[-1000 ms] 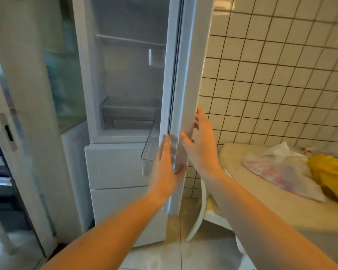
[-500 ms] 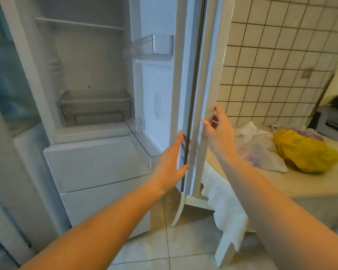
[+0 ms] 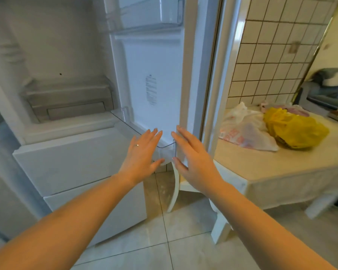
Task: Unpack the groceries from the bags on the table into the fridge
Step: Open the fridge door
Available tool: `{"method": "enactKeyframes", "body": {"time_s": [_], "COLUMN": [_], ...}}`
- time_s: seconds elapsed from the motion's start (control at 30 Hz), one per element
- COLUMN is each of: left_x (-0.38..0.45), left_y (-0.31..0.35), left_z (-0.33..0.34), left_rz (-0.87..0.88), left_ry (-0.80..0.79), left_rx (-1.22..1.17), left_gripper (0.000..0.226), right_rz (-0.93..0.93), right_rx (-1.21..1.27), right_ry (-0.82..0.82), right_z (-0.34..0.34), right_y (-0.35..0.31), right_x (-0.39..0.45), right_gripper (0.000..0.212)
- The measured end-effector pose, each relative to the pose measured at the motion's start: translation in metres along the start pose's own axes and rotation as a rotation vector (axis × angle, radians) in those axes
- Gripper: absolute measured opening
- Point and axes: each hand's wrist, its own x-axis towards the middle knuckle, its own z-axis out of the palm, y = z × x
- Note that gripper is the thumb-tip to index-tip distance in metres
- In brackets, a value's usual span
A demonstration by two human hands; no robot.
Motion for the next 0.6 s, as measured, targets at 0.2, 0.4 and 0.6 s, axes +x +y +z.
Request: {"method": "enactKeyframes", "body": {"time_s": [0.2, 0.4, 0.6], "left_x": [0.006, 0.017, 0.039], "left_y": [-0.017, -0.014, 0.000], "left_z": [0.015, 0.026, 0.043], "left_rz": [-0.009, 0.058, 0.076], "left_ry": [-0.144, -0.181, -0.190], "left_rx": [0.097, 0.154, 0.195], "left_gripper": [0.082, 0.082, 0.085], "right_rz": [0.138, 0.218, 0.284], "right_rx": [-0.151, -0.333, -0.426], "right_ry": [-0.301, -0.369, -0.374], "right_z": [0.037, 0.045, 0.025], "right_y": [0.013, 0.032, 0.051], "right_x": [0.003, 0.006, 0.016], "right_gripper": [0.076, 0.080, 0.071]}}
